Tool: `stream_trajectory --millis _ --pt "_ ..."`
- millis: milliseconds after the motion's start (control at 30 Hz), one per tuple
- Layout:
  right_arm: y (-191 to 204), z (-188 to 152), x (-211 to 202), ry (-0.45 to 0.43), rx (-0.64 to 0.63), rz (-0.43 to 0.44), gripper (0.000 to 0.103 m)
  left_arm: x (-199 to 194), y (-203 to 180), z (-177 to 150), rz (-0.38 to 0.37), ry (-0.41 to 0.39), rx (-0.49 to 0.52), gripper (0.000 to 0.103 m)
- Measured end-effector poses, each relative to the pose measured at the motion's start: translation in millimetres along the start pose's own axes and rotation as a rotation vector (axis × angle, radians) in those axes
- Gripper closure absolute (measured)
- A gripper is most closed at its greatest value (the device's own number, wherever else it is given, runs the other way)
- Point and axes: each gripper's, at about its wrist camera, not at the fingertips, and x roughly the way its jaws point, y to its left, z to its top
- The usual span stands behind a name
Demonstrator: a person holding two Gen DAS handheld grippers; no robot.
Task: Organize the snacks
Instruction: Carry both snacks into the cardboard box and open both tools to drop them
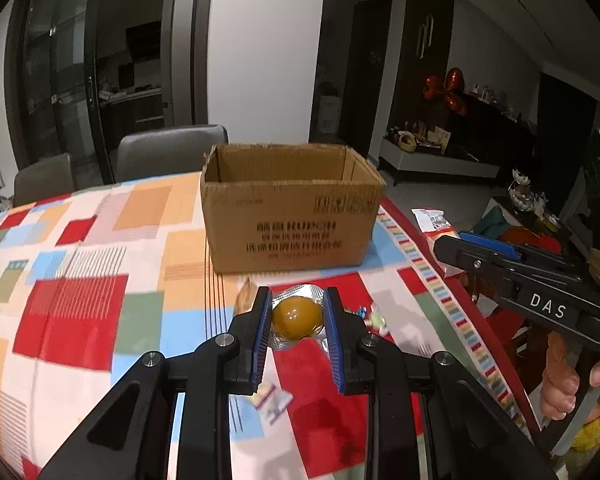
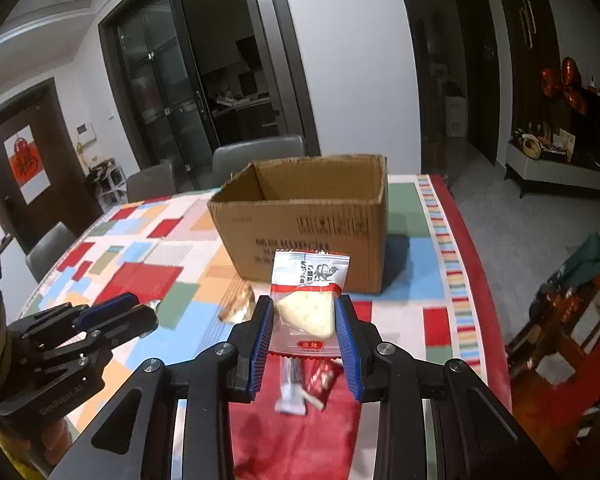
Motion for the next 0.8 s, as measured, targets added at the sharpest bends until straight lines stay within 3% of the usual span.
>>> stream_trajectory --millis 400,800 --pt "-0.1 65.7 38.0 -0.054 -0.015 0.012 0.070 30.8 9.9 83.4 0.015 -0.094 0.085 0.077" --pt "-11.9 119.4 93.7 -0.008 -0.014 -0.001 0.070 97.9 31.6 146.5 -0.030 -0.039 0.073 0.077"
